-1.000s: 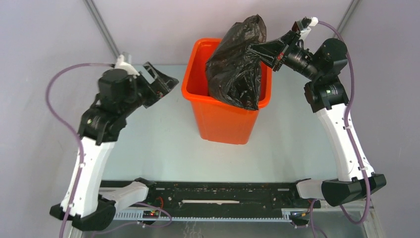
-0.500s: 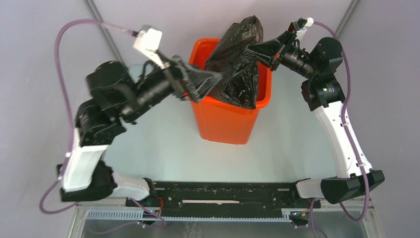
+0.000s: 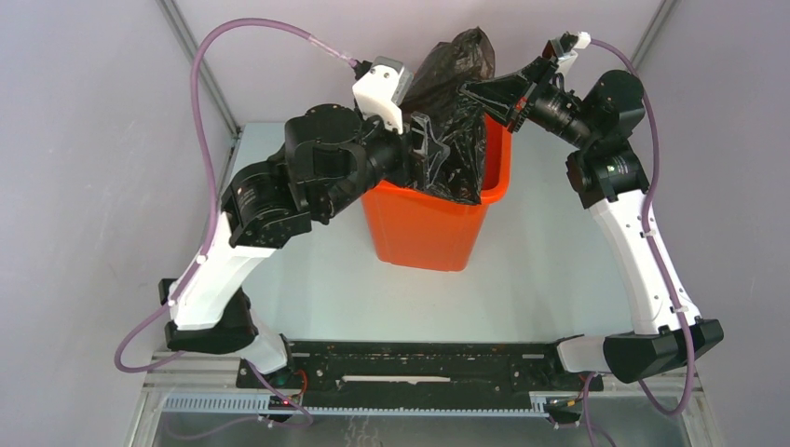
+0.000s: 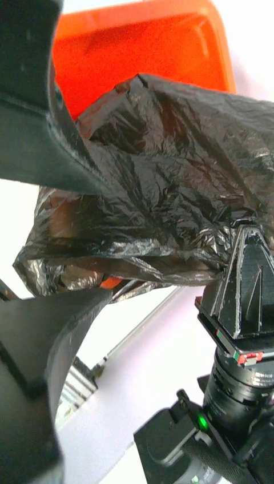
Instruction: Put the trash bags into the trash bin
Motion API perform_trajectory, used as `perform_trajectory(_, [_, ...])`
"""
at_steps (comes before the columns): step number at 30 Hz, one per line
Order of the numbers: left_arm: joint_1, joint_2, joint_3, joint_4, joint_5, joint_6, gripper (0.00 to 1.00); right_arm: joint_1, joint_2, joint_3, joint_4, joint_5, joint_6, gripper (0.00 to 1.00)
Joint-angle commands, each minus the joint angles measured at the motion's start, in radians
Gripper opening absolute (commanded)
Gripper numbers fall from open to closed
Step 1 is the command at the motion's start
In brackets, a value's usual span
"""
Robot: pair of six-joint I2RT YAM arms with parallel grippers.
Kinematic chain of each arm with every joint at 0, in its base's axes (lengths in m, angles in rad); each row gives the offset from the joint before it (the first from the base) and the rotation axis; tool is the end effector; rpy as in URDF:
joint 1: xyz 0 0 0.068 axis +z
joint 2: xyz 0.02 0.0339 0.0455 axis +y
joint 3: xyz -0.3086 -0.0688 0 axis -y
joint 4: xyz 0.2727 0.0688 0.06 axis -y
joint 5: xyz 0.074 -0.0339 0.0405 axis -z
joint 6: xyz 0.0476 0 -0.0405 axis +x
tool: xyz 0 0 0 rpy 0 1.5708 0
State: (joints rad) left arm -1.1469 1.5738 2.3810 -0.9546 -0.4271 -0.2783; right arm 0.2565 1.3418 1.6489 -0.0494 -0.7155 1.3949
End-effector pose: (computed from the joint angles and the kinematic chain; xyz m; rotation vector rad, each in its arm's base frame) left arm 0.1341 -0.2491 0.6433 0.4330 1.6998 -0.6893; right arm 0.2804 0.1058 0.5817 0.1934 1.6379 1.7915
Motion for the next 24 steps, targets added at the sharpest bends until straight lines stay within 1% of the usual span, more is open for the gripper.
perform_trajectory(1, [-0.005, 0.006, 0.044, 0.007, -0.047, 0.034, 0.61, 0.004, -0.015, 0.014, 0.04, -0.002, -0.007, 0.0])
perform_trajectory(2, [-0.005, 0.008, 0.042, 0.011, -0.045, 0.031, 0.6, 0.004, -0.015, 0.014, 0.04, -0.003, -0.007, 0.0])
perform_trajectory(5, [-0.005, 0.0, 0.033, 0.02, -0.042, 0.016, 0.71, 0.004, -0.012, 0.012, 0.04, -0.008, -0.008, 0.0])
perform_trajectory(6, [-0.005, -0.004, 0.027, 0.022, -0.055, 0.013, 0.72, 0.004, -0.011, 0.012, 0.04, -0.009, -0.007, 0.0])
perform_trajectory(7, [-0.005, -0.009, 0.022, 0.023, -0.072, 0.01, 0.71, 0.004, -0.01, 0.012, 0.04, -0.01, -0.006, 0.0])
perform_trajectory(8, [-0.005, -0.014, 0.014, 0.024, -0.092, 0.006, 0.64, 0.004, -0.009, 0.013, 0.04, -0.012, -0.005, 0.0])
perform_trajectory(9, [-0.005, -0.016, 0.008, 0.03, -0.101, 0.005, 0.6, 0.004, -0.009, 0.012, 0.04, -0.012, -0.005, 0.0])
perform_trajectory(10, [-0.005, -0.019, -0.001, 0.035, -0.101, 0.005, 0.58, 0.004, -0.008, 0.012, 0.04, -0.012, -0.004, 0.0])
perform_trajectory(18, [-0.005, -0.048, -0.051, 0.042, -0.113, -0.006, 0.54, 0.004, -0.009, -0.008, 0.085, -0.015, 0.008, 0.0])
perform_trajectory(19, [-0.005, -0.054, -0.061, 0.041, -0.118, -0.007, 0.55, 0.004, -0.009, -0.008, 0.085, -0.015, 0.008, 0.0])
perform_trajectory(24, [-0.005, -0.09, -0.111, 0.037, -0.103, -0.033, 0.74, 0.003, -0.01, -0.01, 0.085, -0.015, 0.006, 0.0])
